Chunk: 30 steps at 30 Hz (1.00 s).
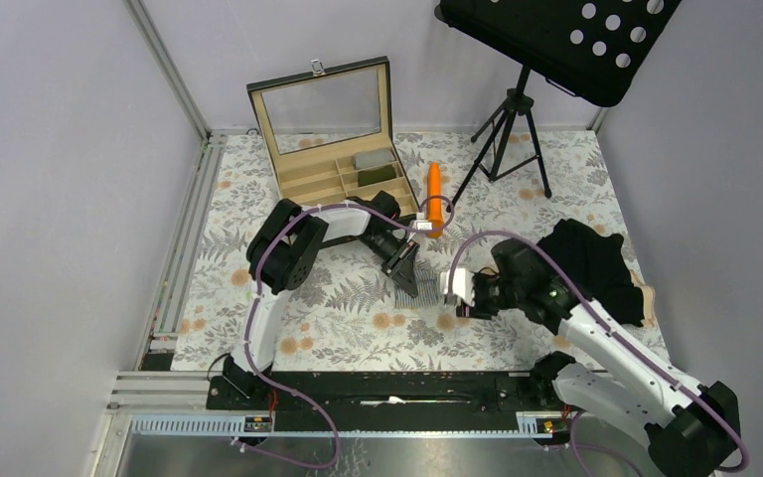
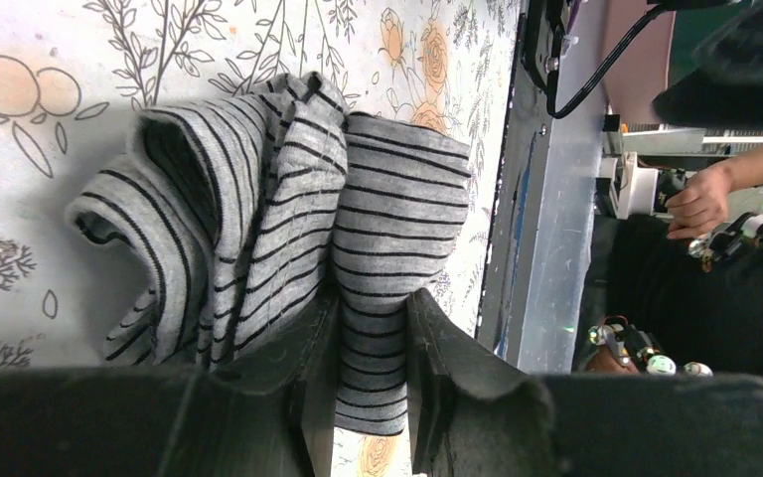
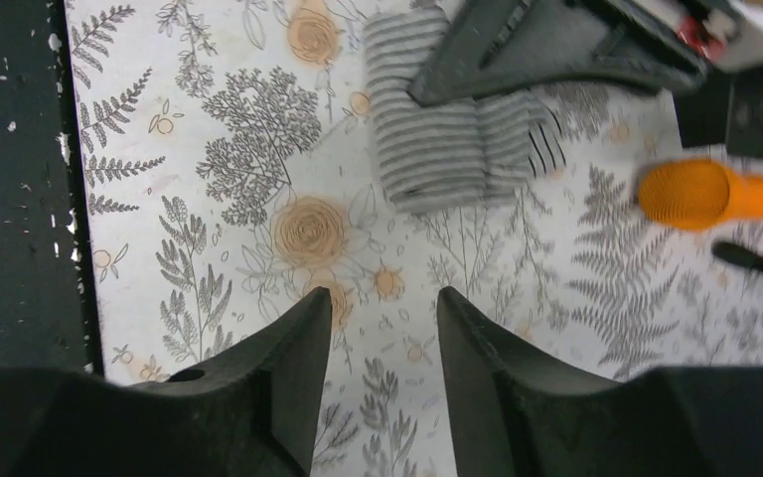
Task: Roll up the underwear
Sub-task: Roll the underwear to the center of the board.
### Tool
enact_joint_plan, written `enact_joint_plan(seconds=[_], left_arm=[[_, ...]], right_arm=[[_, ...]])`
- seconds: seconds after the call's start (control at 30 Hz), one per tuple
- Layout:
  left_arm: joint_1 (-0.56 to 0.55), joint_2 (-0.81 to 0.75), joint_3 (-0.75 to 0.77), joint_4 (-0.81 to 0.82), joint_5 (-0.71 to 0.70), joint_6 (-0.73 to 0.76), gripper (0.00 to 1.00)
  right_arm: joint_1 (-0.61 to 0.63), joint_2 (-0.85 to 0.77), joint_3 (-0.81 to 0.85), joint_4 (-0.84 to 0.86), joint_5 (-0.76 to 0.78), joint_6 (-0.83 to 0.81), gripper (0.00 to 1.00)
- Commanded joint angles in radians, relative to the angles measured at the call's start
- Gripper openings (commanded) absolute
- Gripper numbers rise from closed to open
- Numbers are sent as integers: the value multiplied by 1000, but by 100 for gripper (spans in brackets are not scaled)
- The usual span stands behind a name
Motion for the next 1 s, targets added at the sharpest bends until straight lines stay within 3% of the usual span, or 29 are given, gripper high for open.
enact_joint_plan(seconds=[0.0,0.17,0.5,0.67,0.7,0.8,0.9,0.97], left_arm=[[-16,88,-11,-5,-195,32,14],[-16,87,-9,-15,-217,26,17],[-13,88,-5,-5,-210,-1,19],[4,93,11,-13,-208,-10,20],[12,94,20,-25,-206,-10,21],[43,84,64,-82,-207,11,24],[87,23,105,-132,-200,28,27],[122,-48,117,-143,-206,27,29]], right_arm=[[106,47,-51,191,54,-127,52],[159,240,-27,316,61,-120,53],[178,406,-100,585,38,-215,65],[186,518,-107,537,36,-325,63],[192,536,-114,536,43,-348,58],[206,573,-88,440,55,-376,23],[206,602,-31,356,43,-359,10],[206,619,6,314,46,-317,7]])
